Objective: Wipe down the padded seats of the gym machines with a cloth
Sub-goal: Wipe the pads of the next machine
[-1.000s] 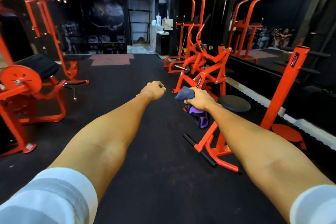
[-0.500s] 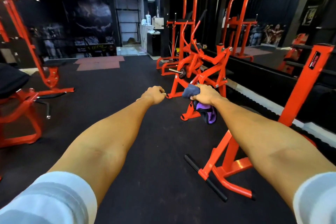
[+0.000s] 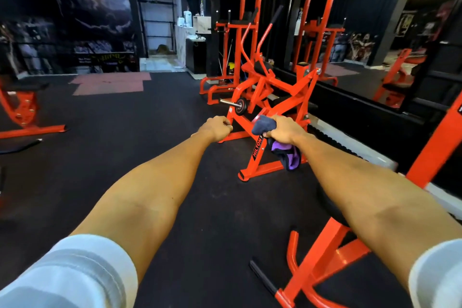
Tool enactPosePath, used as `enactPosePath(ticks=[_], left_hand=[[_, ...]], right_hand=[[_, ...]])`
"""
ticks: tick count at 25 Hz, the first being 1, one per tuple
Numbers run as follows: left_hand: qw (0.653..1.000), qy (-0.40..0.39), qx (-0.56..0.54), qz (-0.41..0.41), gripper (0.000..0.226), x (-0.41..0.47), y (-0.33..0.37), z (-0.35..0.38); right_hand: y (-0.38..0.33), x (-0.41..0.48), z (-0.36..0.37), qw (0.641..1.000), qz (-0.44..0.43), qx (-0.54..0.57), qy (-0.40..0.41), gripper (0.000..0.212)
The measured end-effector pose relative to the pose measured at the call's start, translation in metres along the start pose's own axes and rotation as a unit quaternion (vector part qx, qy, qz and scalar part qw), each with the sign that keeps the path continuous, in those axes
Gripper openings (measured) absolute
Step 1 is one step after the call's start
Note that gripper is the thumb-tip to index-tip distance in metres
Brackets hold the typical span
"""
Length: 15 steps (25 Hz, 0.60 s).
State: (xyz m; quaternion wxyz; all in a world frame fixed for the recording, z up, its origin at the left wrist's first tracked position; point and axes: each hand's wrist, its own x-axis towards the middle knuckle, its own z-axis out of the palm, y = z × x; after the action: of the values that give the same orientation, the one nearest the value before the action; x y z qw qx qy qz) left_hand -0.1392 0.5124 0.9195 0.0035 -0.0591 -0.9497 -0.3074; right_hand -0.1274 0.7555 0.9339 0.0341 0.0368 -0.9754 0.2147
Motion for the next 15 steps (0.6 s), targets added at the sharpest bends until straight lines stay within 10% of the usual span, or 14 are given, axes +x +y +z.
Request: enactPosePath(ticks=[15], left_hand=[[0.984,-0.09,-0.02,0.152,0.022,0.374,0.03,0.057]], right_hand=[[0.08,0.275,0.004,0.983,0.169,0.002,0.07,0.056]])
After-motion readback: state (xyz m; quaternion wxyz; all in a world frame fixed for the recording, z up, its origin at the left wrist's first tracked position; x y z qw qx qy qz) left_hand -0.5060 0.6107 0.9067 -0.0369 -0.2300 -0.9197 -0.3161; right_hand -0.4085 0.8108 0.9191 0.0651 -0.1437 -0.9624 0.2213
